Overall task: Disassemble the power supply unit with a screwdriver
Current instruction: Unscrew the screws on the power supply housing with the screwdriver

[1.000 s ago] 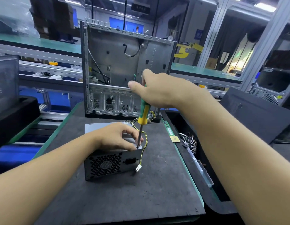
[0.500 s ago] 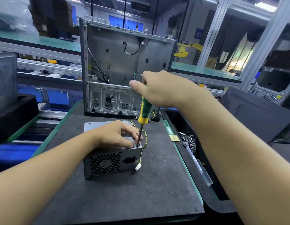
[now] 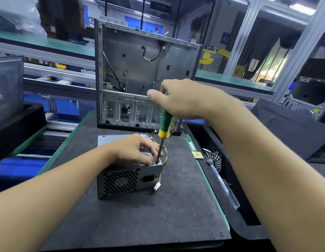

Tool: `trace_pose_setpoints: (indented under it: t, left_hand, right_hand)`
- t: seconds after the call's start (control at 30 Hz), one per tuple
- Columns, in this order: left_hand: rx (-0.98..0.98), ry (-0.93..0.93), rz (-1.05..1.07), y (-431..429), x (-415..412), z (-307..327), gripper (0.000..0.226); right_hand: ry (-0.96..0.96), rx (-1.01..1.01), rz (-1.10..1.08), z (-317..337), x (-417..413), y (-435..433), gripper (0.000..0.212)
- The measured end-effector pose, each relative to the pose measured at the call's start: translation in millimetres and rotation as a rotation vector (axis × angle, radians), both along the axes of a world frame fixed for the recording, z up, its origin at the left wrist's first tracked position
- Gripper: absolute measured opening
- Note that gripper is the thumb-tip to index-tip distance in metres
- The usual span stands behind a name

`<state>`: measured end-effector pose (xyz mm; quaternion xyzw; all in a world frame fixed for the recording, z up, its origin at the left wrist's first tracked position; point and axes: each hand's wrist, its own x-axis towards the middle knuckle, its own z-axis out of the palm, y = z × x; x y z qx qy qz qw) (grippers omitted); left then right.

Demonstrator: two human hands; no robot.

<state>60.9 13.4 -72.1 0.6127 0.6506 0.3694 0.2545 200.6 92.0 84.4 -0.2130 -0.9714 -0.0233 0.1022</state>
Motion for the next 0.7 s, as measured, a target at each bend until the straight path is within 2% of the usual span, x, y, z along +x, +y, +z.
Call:
trace_pose_setpoints:
  t: [0.07, 0.2, 0.33, 0.5, 0.57, 0.7]
  left_hand:
    - [0.005, -0.003, -0.002, -0.6, 0.2, 0.8, 0.028]
    - [0.008, -0.004, -0.005, -0.4, -0.5, -0.1, 0.027]
    - [0.007, -0.009, 0.001, 0.7, -2.0, -1.8, 0.022]
    - [0.03, 0.02, -0.033, -0.7, -0.5, 0.5, 0.034]
    - [0.021, 0.035, -0.025, 0.2, -1.2, 0.4, 0.028]
    - [0.022, 0.05, -0.012, 2.1, -3.9, -2.9, 0.013]
  right_hand:
    - [0.026, 0.043, 0.018, -1.5, -2.5, 2.4, 0.042]
    - [0.027, -0.128, 0.138, 2.9, 2.6, 1.5, 0.011]
    - [0.034, -0.179, 0.136, 5.6, 6.0, -3.7, 0.021]
    - [0.01, -0.025, -0.02, -0.7, -0.2, -0.5, 0.04]
    - [0.017, 0.004, 0.027, -1.5, -0.6, 1.4, 0.036]
    - [0.035, -0.16, 0.158, 3.2, 6.1, -0.3, 0.015]
